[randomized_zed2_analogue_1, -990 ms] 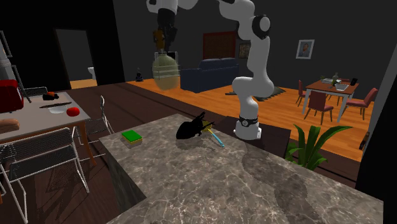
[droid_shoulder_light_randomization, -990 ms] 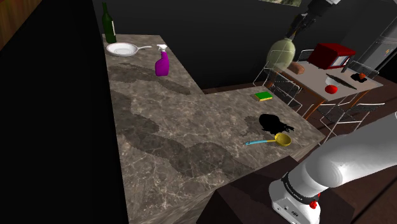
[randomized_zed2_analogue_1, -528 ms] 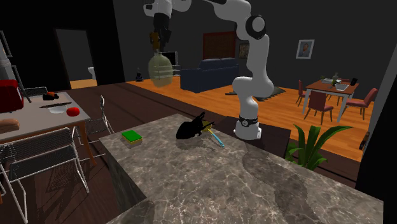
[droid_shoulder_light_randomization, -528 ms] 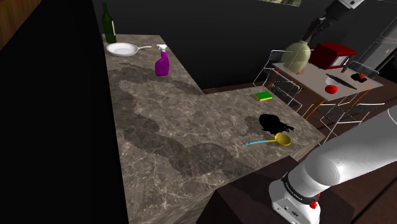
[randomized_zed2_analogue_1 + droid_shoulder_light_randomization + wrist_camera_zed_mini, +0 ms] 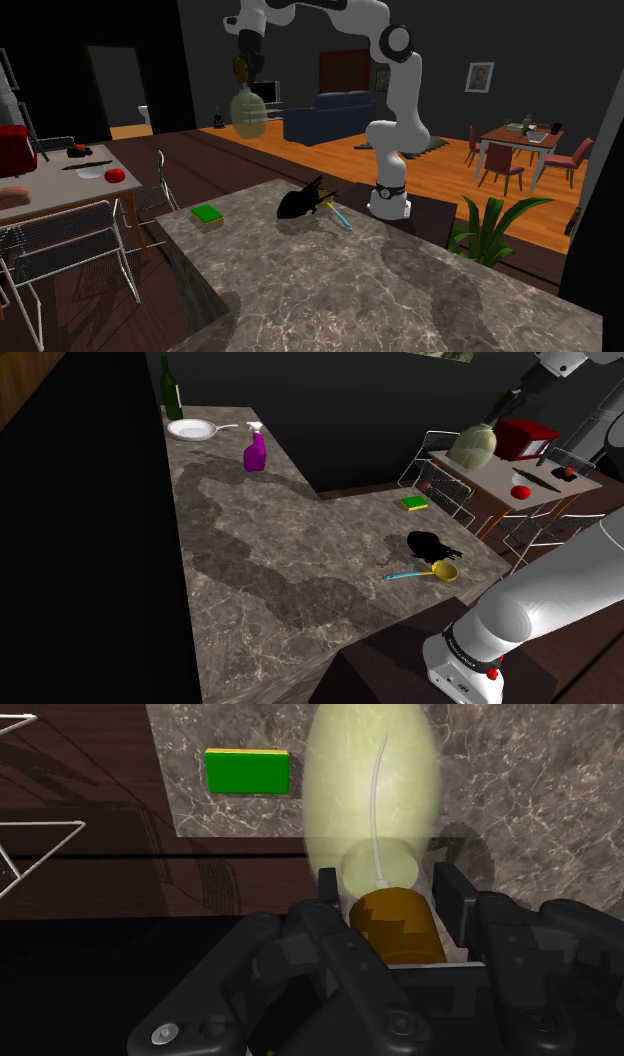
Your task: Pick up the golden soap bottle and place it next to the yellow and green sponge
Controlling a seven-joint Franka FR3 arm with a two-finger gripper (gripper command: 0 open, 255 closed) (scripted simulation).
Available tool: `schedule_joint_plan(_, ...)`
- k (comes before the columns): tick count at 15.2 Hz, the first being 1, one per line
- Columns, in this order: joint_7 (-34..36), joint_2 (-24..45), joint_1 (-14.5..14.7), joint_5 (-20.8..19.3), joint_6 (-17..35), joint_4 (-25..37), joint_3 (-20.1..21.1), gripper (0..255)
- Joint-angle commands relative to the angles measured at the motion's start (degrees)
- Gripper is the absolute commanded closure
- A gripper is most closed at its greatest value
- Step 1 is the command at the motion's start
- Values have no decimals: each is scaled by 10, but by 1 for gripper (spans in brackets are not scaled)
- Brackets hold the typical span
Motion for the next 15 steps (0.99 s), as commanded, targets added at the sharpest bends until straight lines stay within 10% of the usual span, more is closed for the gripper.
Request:
schedule_joint_plan(1, 0, -10, 0, -6, 17, -23, 3, 255)
schedule_joint_plan(15, -12, -40, -2, -22, 128, -158, 12, 255)
